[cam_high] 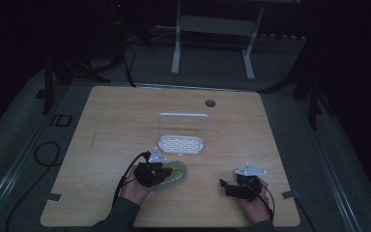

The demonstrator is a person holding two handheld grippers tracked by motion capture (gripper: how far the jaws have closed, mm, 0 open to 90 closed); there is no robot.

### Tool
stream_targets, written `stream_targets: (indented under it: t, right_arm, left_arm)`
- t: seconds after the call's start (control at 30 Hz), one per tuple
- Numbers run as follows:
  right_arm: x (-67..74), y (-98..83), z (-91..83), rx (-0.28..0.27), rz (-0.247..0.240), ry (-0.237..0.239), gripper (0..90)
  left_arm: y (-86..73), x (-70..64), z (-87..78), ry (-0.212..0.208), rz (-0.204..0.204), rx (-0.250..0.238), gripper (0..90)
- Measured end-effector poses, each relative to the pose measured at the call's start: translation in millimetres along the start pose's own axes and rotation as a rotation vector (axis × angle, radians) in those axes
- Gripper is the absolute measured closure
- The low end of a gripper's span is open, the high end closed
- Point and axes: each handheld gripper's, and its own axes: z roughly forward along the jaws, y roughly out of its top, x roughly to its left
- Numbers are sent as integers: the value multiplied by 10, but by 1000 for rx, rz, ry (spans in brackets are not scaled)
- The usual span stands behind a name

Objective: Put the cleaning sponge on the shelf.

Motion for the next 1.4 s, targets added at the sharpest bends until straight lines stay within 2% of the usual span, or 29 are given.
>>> stream_targets:
  t: [0.03, 0.2, 0.27, 0.57, 0.83, 1.17, 1.4]
  right_arm:
    - [0, 0, 0, 0, 0, 0, 237]
    - [1, 0, 0, -1, 2, 0, 237]
    - [1, 0, 1, -1, 1, 0, 237]
    - [1, 0, 1, -1, 2, -1, 237]
    - [1, 0, 1, -1, 2, 0, 237]
    - [1, 0, 1, -1, 2, -1, 237]
    - [-2, 0, 2, -4, -4, -1, 237]
  left_arm:
    - [0, 0, 0, 0, 0, 0, 892]
    - [46, 29, -114, -4, 52, -5, 847]
    - [63, 42, -134, 1, 58, -2, 841]
    - [161, 119, -175, -2, 83, 31, 679]
    - [247, 162, -178, -7, 102, 78, 634]
    - [321, 172, -117, -14, 145, 144, 601]
    - [373, 160, -87, -23, 165, 173, 573]
